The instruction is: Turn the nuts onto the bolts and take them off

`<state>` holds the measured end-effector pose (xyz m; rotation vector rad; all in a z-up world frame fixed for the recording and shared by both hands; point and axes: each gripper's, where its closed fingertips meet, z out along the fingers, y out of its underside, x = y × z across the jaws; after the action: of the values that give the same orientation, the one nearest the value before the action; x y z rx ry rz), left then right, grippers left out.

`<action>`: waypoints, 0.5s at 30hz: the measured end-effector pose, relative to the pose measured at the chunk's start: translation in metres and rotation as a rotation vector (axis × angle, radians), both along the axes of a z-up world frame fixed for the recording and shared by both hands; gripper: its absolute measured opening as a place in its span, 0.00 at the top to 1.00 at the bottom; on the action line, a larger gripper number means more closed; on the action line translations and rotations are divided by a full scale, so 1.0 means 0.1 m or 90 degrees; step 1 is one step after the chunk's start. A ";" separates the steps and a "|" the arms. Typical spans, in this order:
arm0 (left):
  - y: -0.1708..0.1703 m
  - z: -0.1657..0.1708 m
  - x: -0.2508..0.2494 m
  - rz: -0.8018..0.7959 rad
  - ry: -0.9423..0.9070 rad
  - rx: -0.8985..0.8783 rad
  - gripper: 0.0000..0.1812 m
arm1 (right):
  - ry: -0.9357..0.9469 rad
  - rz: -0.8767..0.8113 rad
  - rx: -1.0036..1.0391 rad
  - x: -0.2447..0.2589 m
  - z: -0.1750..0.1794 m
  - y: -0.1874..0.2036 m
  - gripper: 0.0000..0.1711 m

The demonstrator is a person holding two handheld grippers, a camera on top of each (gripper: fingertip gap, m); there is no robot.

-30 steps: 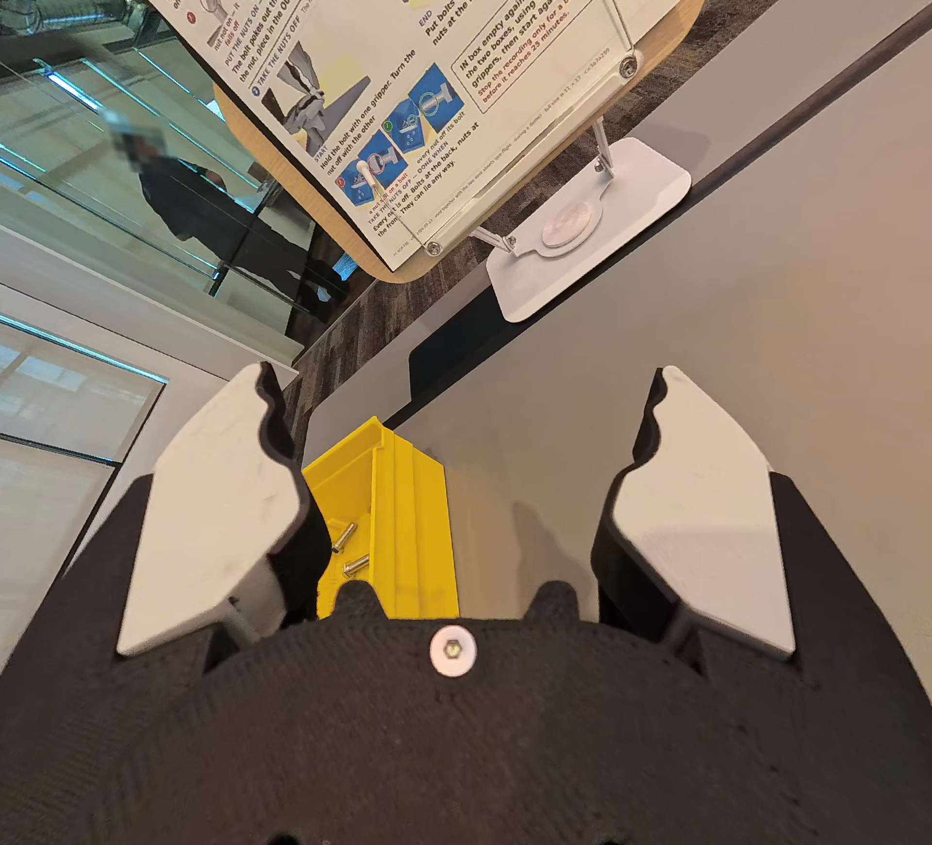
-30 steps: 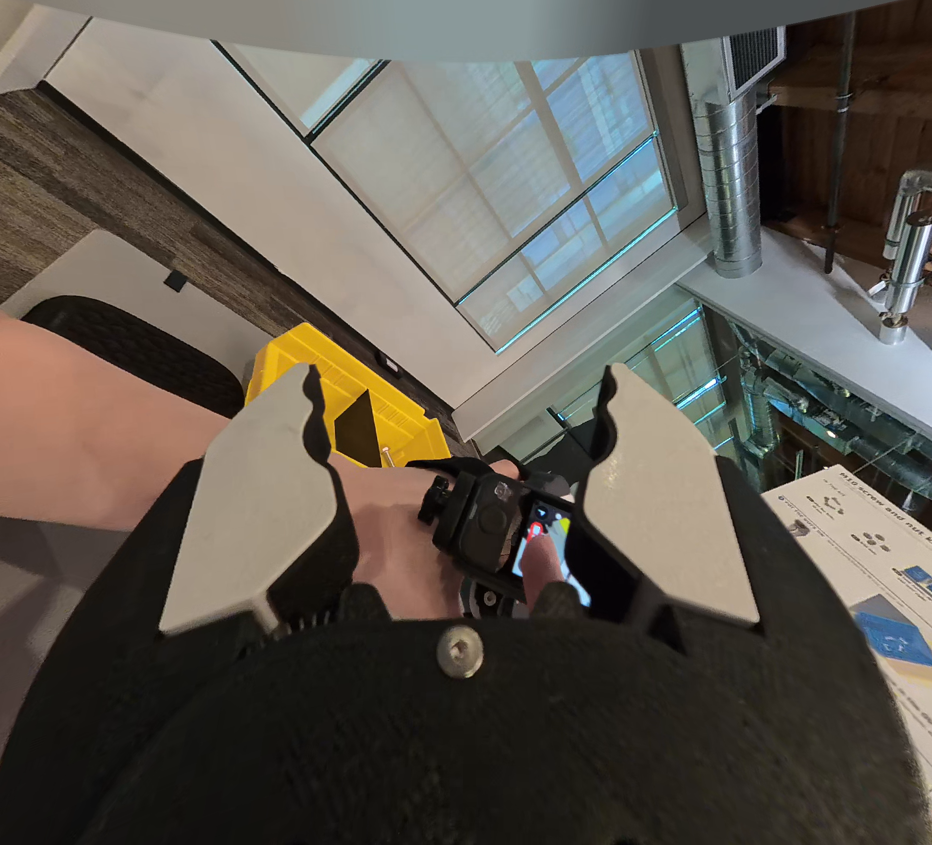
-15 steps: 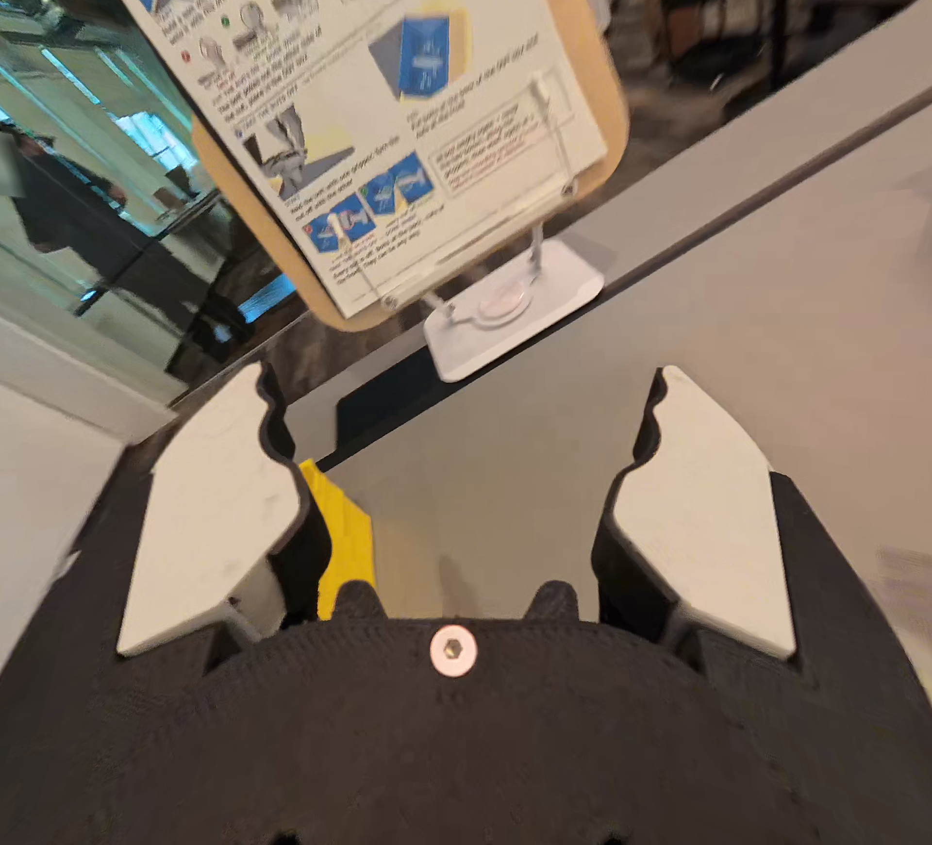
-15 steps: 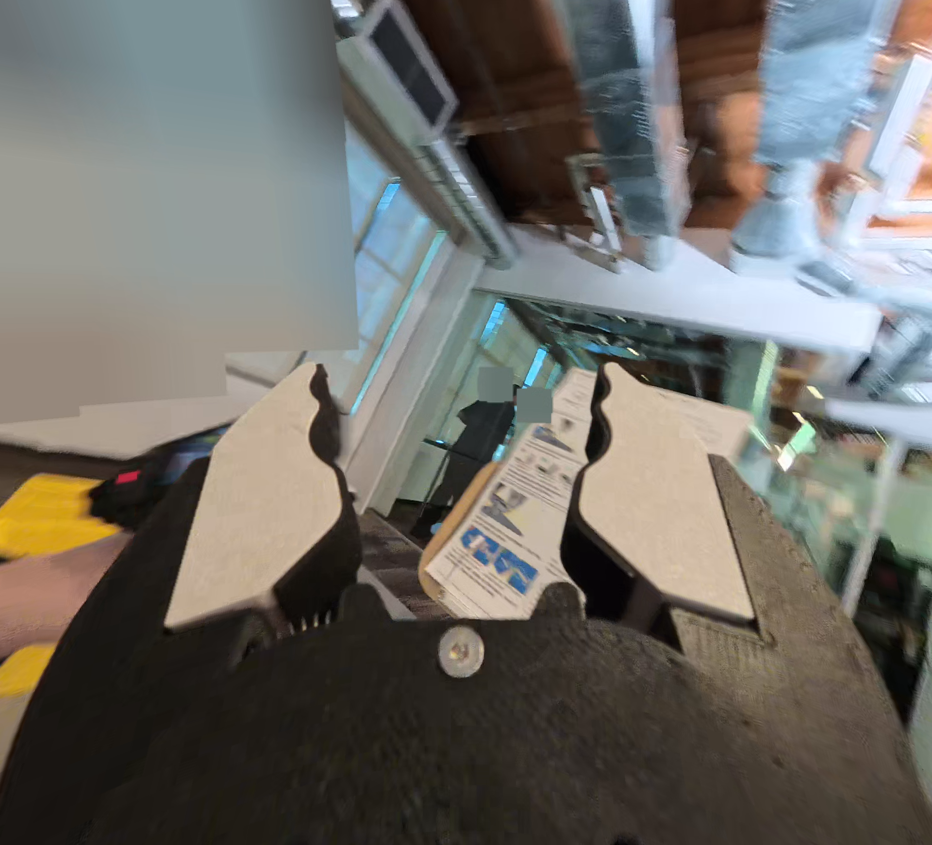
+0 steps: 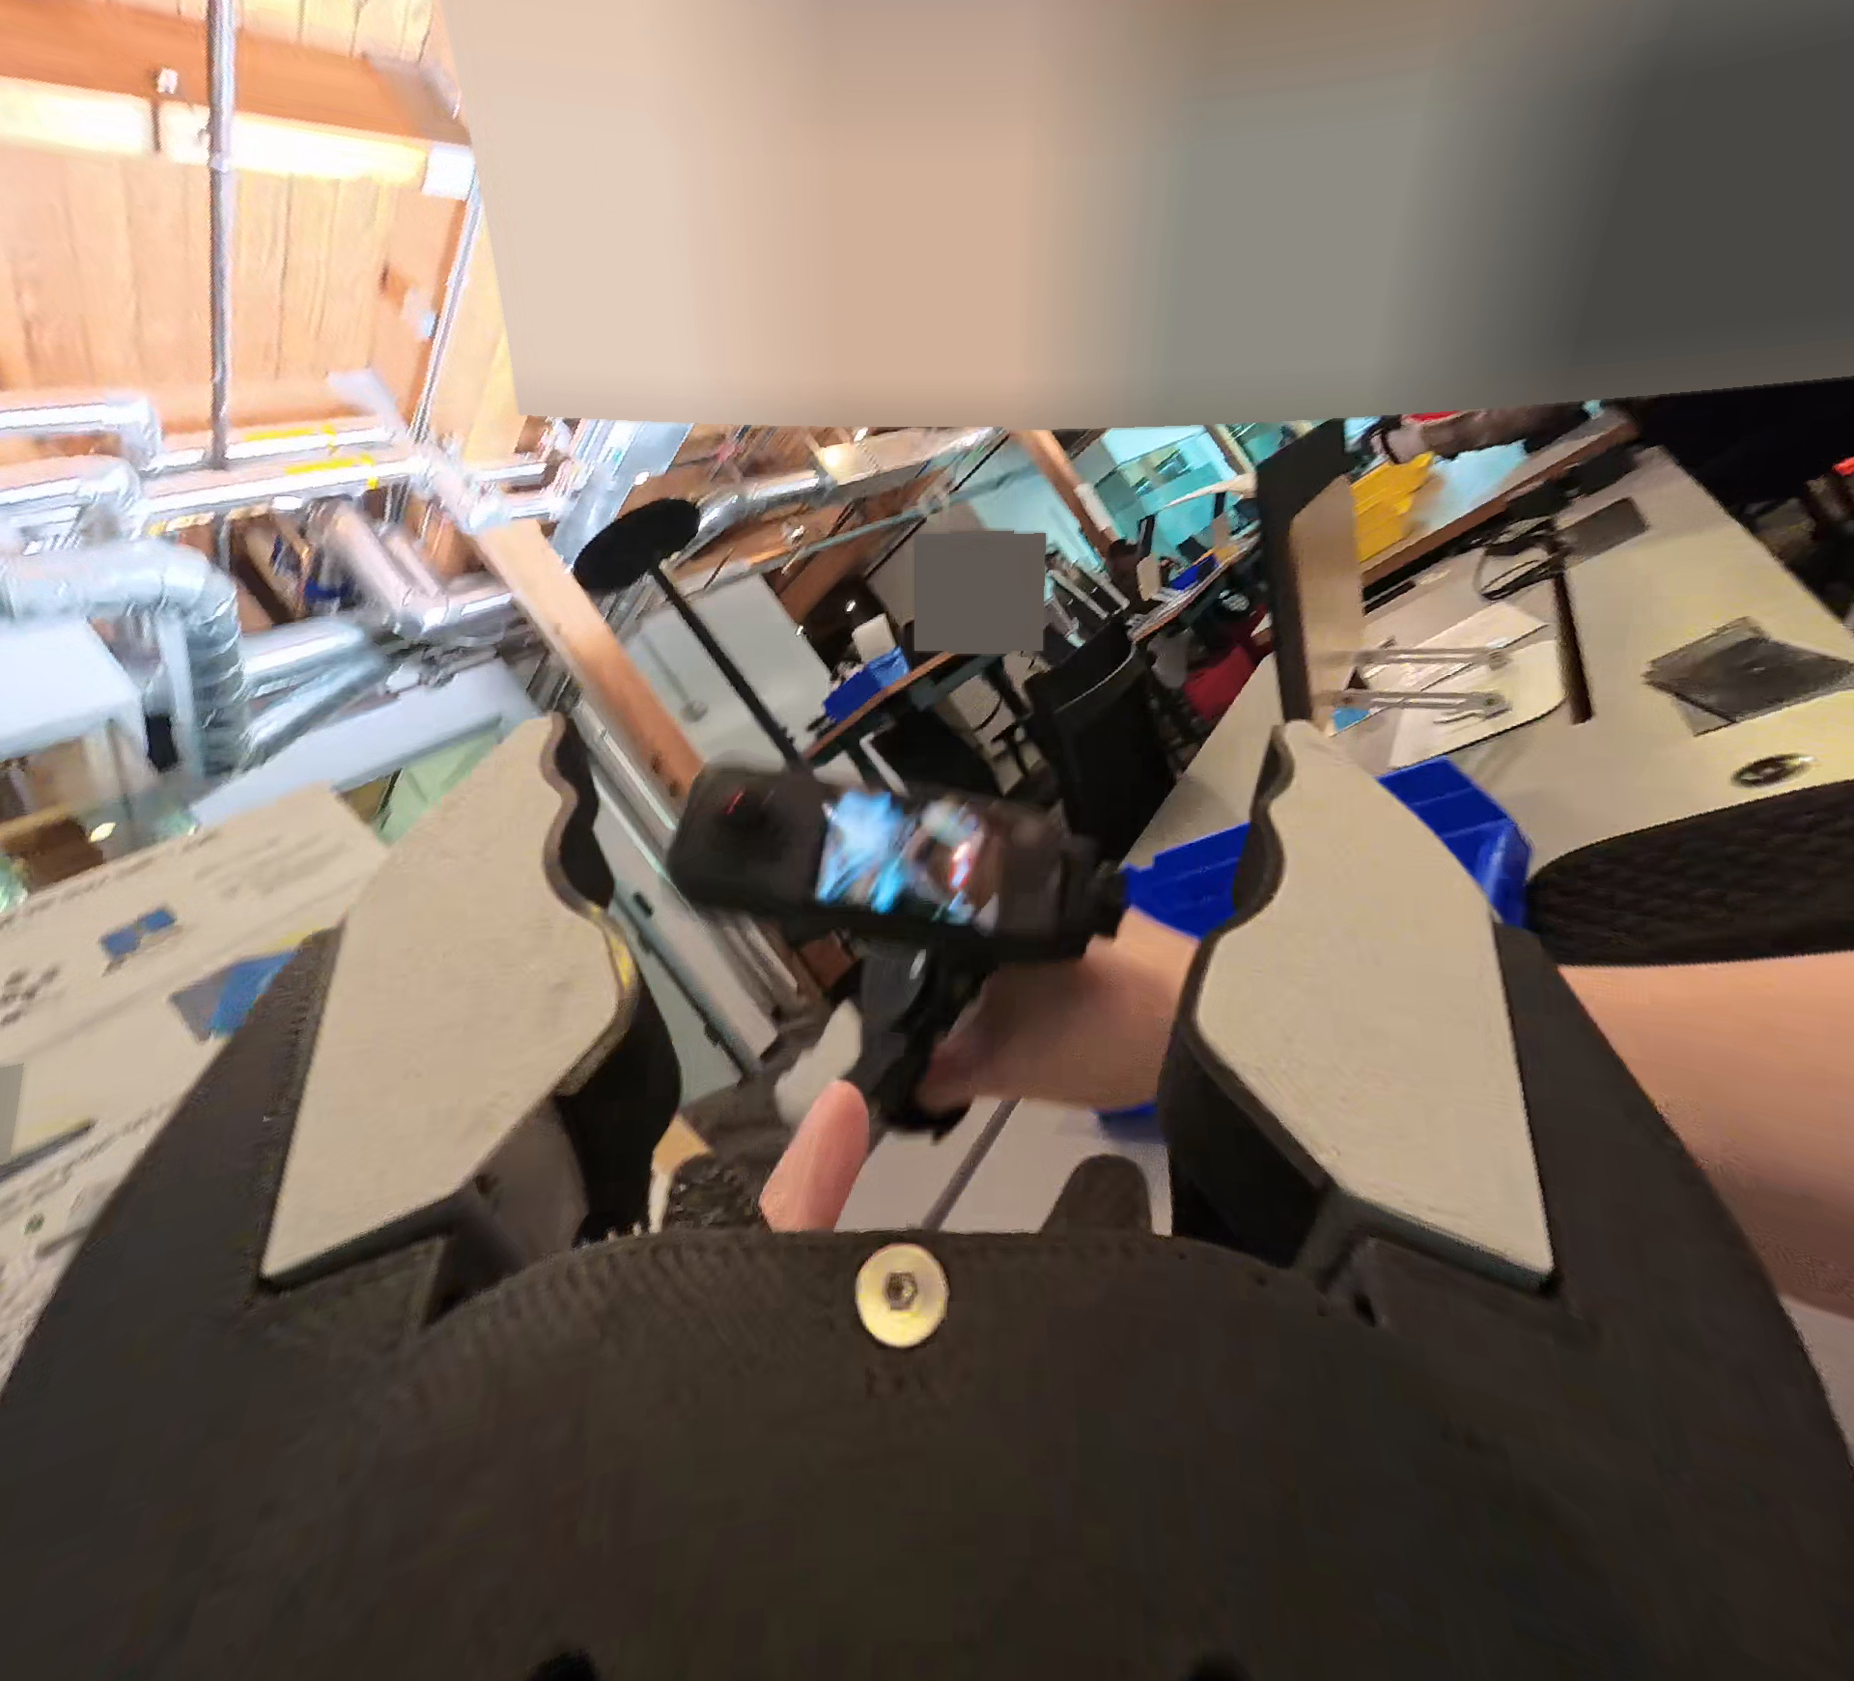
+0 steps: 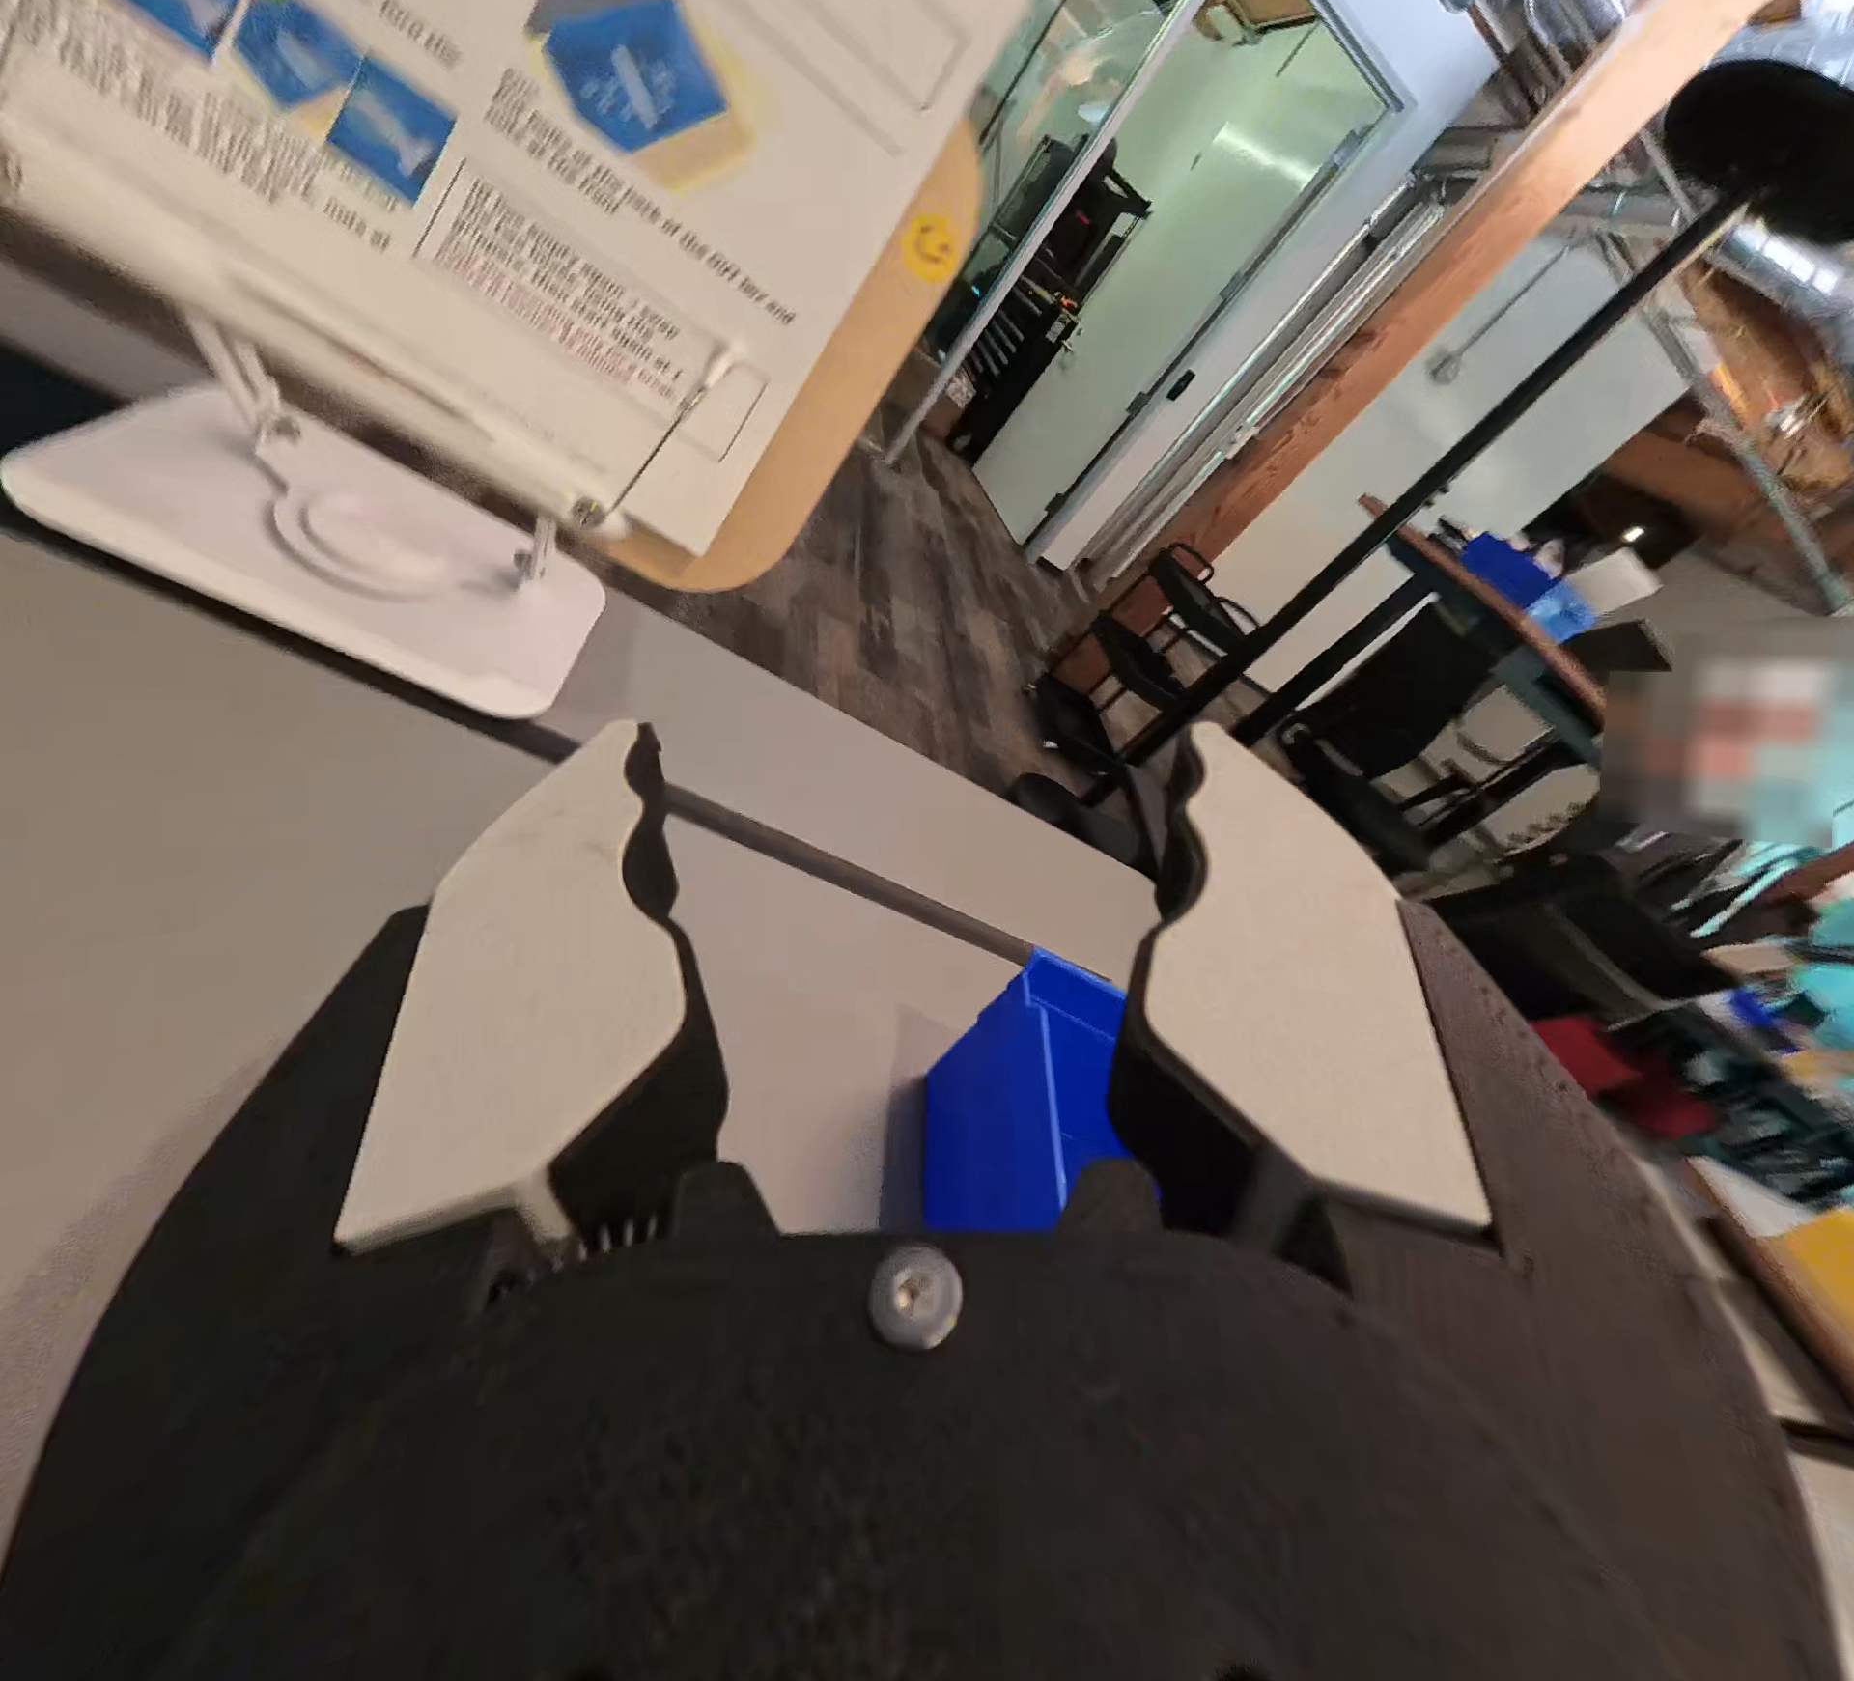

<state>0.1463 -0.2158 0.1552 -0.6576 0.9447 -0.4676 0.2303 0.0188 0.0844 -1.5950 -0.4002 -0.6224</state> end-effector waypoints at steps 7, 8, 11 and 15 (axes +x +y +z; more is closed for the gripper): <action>-0.28 -0.05 0.10 -0.032 0.023 0.050 0.33 | -0.139 0.006 -0.059 -0.49 -0.29 -0.02 0.44; -0.26 -0.07 0.11 -0.024 0.028 0.054 0.33 | -0.147 0.012 -0.068 -0.55 -0.32 -0.03 0.45; -0.19 -0.14 0.15 0.001 0.044 0.067 0.34 | -0.167 0.026 -0.086 -0.66 -0.41 -0.04 0.45; -0.13 -0.19 0.19 0.021 0.058 0.074 0.35 | -0.189 0.035 -0.097 -0.75 -0.47 -0.04 0.45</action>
<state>0.1649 -0.2288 0.1358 -0.5912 1.0382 -0.3533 0.1550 0.0143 0.0369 -1.6328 -0.7239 -0.8050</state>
